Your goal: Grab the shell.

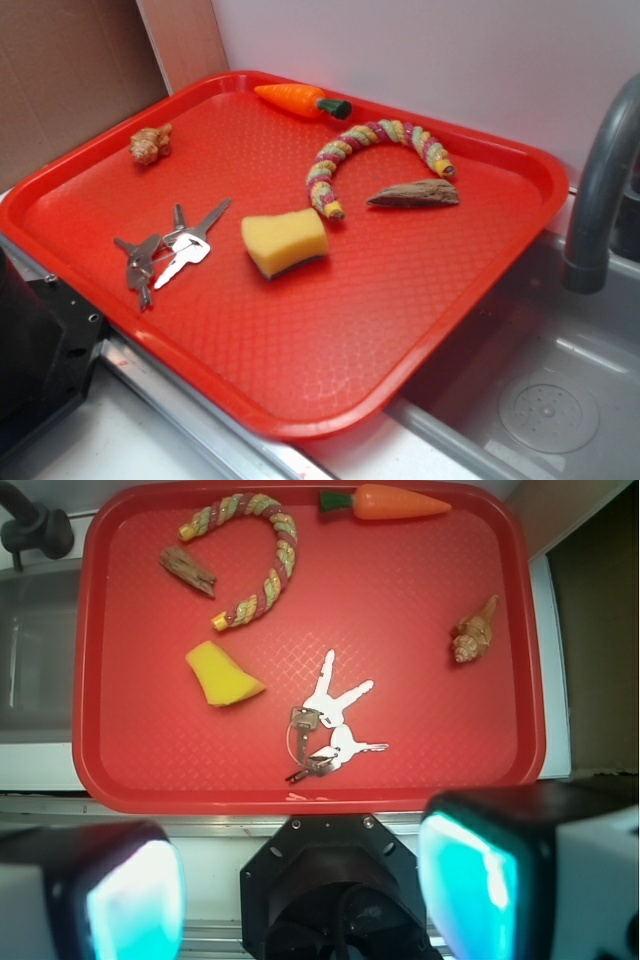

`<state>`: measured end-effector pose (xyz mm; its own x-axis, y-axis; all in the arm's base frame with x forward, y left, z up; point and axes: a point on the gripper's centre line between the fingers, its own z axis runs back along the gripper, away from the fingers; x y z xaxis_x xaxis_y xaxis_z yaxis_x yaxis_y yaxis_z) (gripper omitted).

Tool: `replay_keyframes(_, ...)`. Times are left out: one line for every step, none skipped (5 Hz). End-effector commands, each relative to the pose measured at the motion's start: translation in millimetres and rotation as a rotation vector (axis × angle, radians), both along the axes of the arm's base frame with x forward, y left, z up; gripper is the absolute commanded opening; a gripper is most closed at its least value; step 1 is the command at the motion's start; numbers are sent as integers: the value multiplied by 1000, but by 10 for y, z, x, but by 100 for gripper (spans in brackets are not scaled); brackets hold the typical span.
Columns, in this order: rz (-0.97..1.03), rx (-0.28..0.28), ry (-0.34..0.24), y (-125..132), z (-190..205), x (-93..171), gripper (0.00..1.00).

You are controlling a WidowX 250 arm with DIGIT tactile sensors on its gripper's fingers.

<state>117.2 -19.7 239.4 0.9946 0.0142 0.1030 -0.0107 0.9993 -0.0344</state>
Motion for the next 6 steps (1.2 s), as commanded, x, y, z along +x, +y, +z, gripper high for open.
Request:
replay_keyframes(0, 0, 0, 0, 0, 0, 100)
replay_keyframes(136, 29, 120, 500, -500, 147, 100)
replay_keyframes(221, 96, 153, 776, -877, 252, 100)
replay_keyframes(330, 69, 104, 1155, -1241, 451, 100)
replay_keyframes(382, 89, 11, 1384, -1397, 533, 100)
replay_keyframes(462, 83, -56, 1551, -1500, 613, 100)
